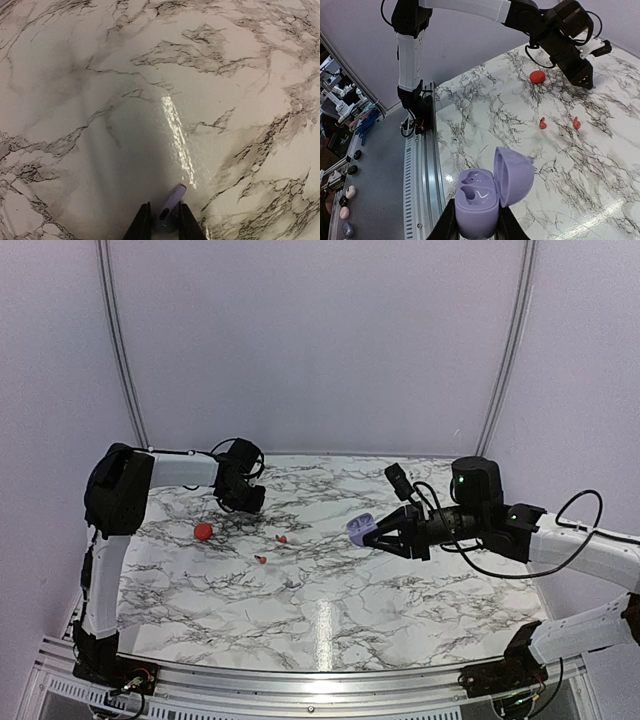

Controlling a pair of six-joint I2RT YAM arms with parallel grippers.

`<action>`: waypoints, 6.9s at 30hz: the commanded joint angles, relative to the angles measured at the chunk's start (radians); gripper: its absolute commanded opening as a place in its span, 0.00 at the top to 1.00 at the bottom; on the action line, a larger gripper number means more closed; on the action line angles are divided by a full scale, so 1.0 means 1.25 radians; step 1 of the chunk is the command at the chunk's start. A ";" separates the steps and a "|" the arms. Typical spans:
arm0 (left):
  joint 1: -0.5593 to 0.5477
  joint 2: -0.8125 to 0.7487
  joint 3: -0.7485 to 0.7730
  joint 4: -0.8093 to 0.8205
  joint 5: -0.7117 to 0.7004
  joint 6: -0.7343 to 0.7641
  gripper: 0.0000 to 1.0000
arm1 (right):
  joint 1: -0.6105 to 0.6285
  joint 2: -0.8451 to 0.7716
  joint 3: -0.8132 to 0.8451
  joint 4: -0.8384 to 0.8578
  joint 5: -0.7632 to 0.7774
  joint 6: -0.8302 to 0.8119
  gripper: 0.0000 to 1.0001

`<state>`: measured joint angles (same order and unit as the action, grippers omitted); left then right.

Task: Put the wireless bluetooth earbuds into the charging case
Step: Pick up the left earbud from the corner of the board, then move the left earbud to the center of the board, then pick up the left earbud from the center of the board, then insert the left earbud into the left side groove of the charging case.

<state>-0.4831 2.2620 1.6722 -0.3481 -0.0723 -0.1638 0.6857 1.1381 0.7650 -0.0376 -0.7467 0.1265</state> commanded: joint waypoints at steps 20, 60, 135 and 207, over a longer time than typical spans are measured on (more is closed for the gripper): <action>-0.181 -0.490 -0.520 -0.098 -0.063 -0.182 0.91 | -0.008 -0.010 0.008 0.055 -0.038 0.010 0.97; -0.406 -0.737 -0.909 0.263 -0.153 -0.306 0.51 | -0.007 -0.024 -0.027 0.089 -0.045 0.042 0.97; -0.476 -0.452 -1.257 1.209 -0.270 -0.092 0.77 | -0.008 -0.093 -0.061 0.106 -0.031 0.000 0.97; -0.737 -0.935 -0.647 0.283 -0.189 0.348 0.90 | 0.246 -0.074 -0.029 0.130 0.188 -0.346 1.00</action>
<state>-1.3659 1.0649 0.8036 0.0765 -0.2722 0.1890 0.9642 1.0466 0.6937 0.1230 -0.4862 -0.2619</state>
